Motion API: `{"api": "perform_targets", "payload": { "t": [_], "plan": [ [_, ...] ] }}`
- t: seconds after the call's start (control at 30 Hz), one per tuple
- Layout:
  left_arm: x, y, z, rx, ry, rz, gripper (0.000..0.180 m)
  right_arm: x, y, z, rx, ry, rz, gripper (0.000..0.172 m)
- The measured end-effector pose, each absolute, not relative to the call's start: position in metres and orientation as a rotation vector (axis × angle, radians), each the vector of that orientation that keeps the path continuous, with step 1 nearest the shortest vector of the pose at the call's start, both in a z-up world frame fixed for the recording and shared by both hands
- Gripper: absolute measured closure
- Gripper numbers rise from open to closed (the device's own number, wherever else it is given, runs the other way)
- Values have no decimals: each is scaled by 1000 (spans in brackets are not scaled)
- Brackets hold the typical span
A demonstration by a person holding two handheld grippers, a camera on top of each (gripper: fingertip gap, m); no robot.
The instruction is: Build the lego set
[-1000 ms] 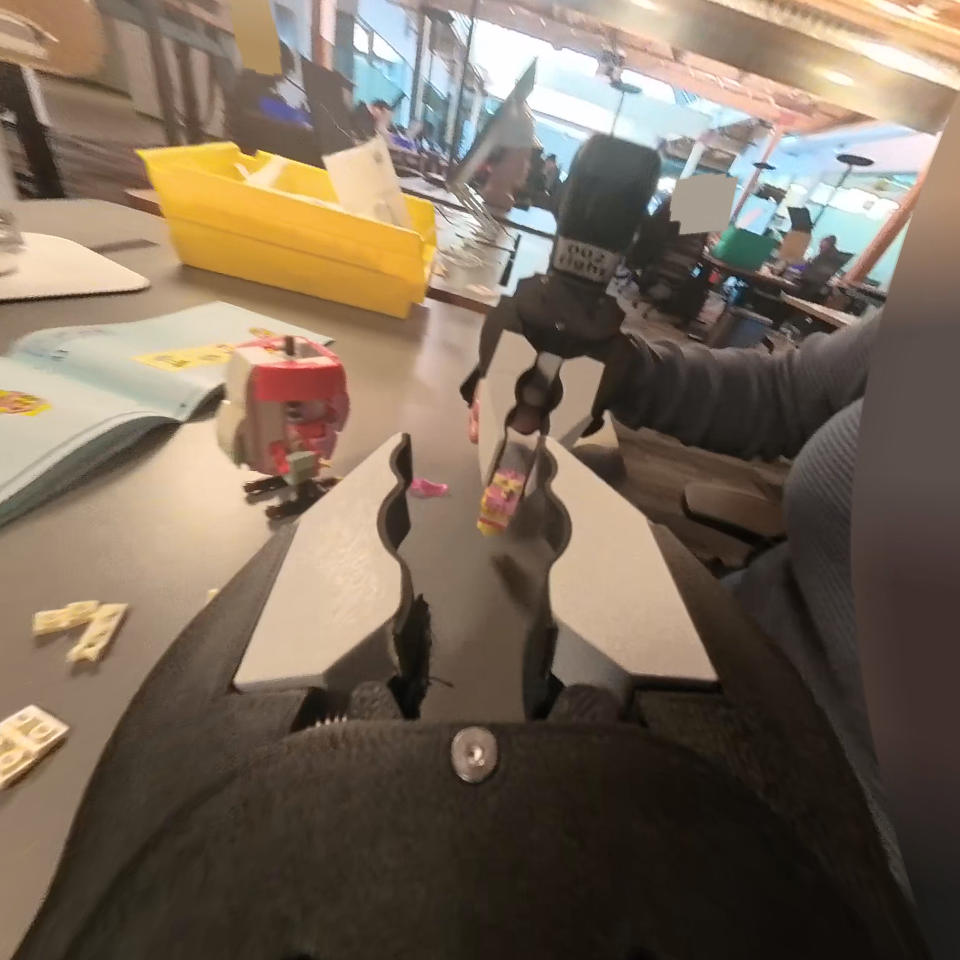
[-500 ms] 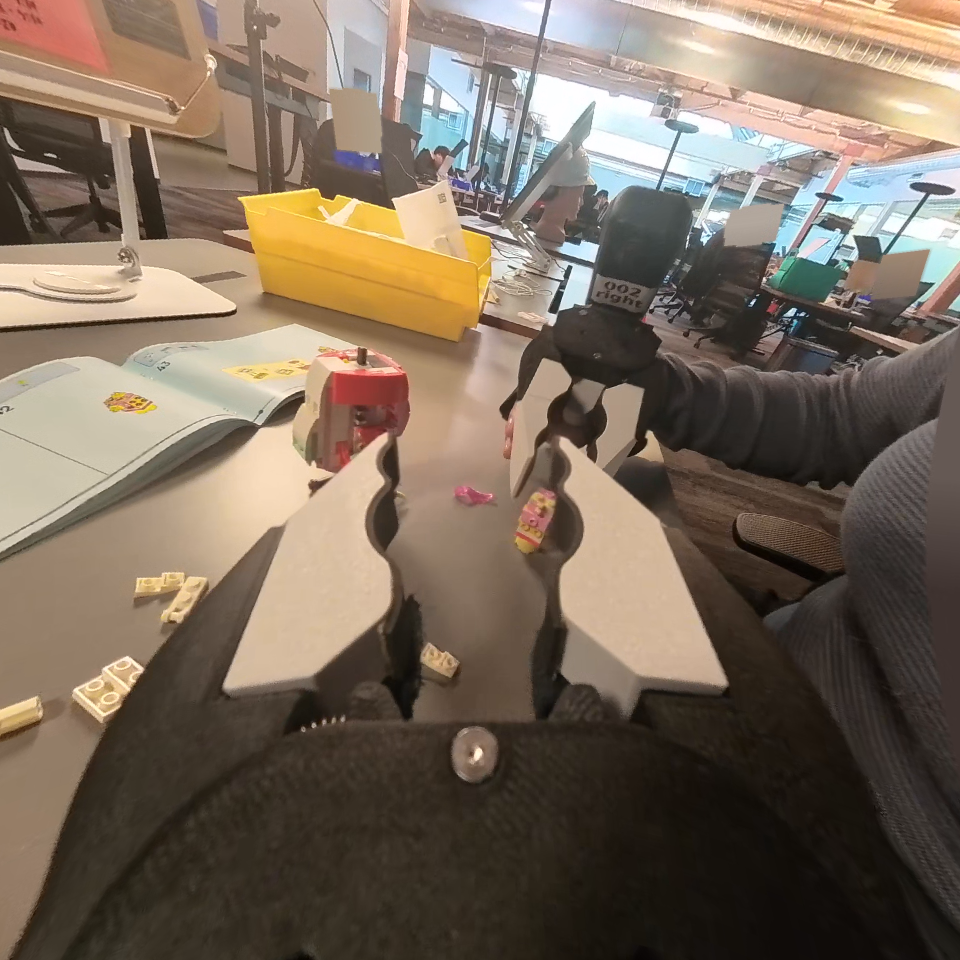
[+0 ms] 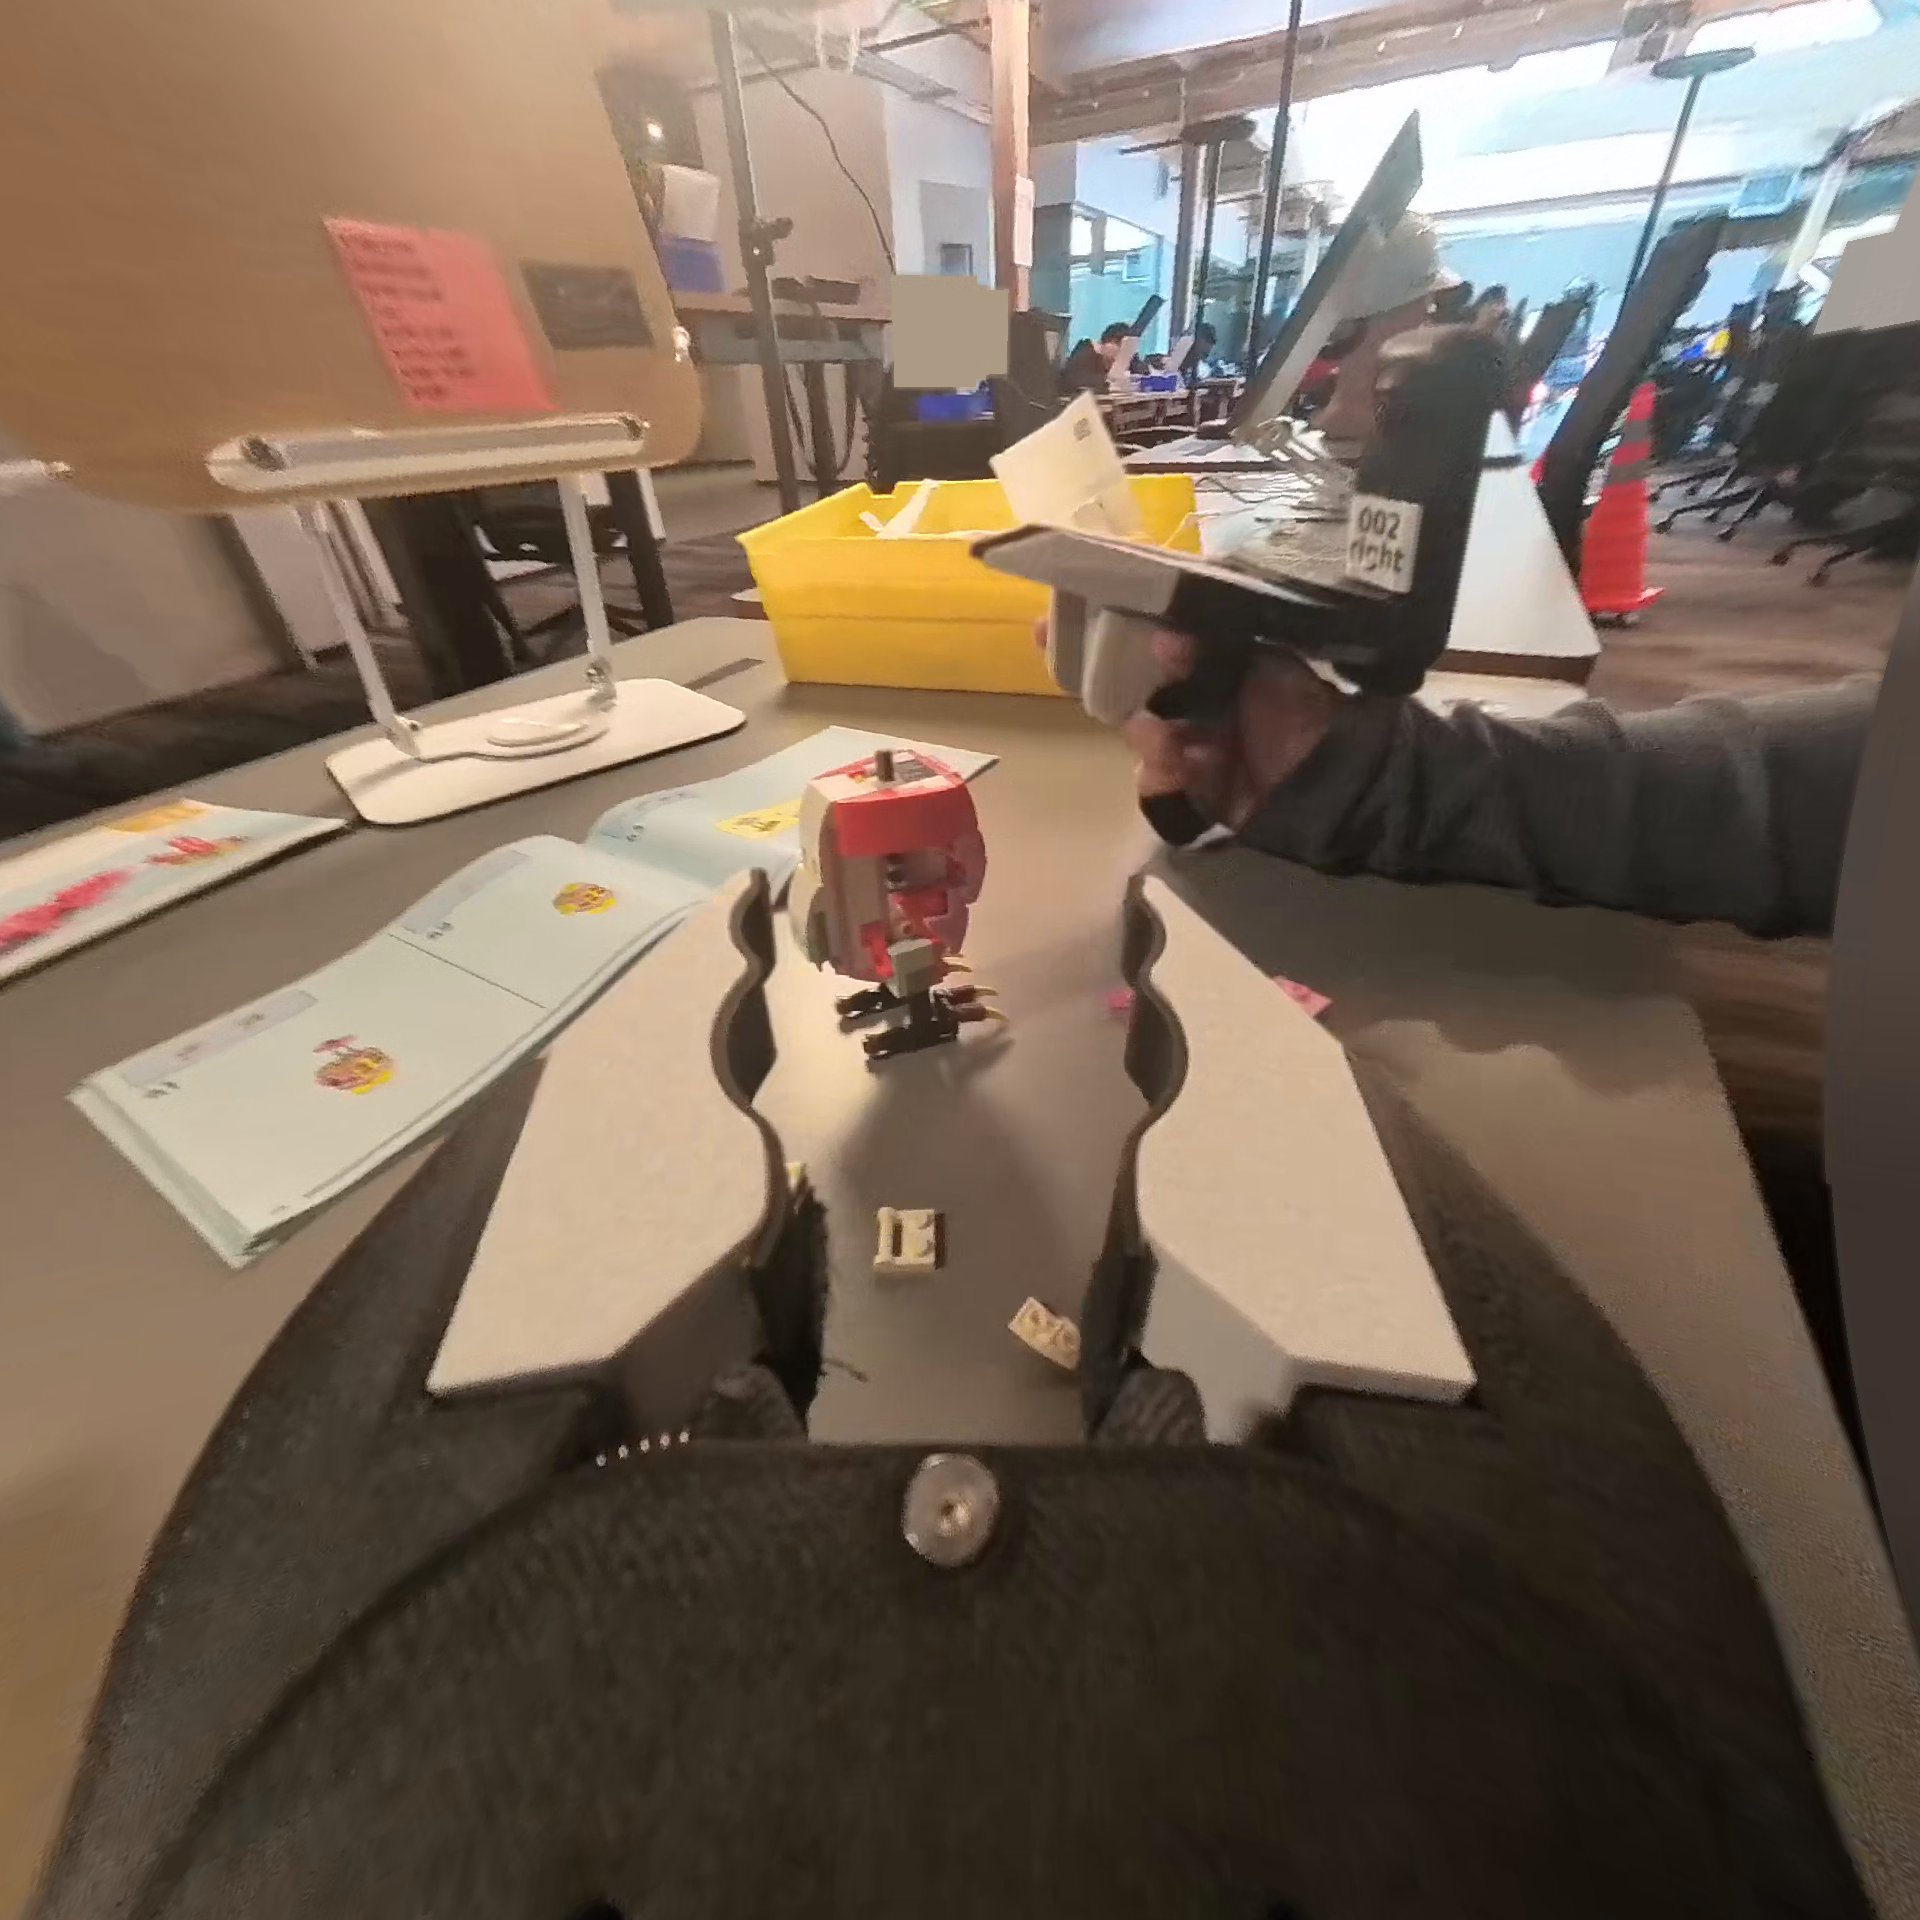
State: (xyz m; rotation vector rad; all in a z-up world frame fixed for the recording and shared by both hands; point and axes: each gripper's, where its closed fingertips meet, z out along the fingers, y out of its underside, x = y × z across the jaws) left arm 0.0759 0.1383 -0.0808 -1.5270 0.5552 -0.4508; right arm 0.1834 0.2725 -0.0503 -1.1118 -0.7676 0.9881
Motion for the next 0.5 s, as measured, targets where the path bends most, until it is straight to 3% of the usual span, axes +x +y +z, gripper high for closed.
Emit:
{"api": "perform_targets", "payload": {
  "t": [0.17,0.5],
  "plan": [
    [75,140,-82,-1511,584,-369,119,201,327,-50,-1118,-627,486,167],
    [51,146,-84,-1530,502,-307,130,188,332,-68,-1139,-777,248,169]
  ]
}}
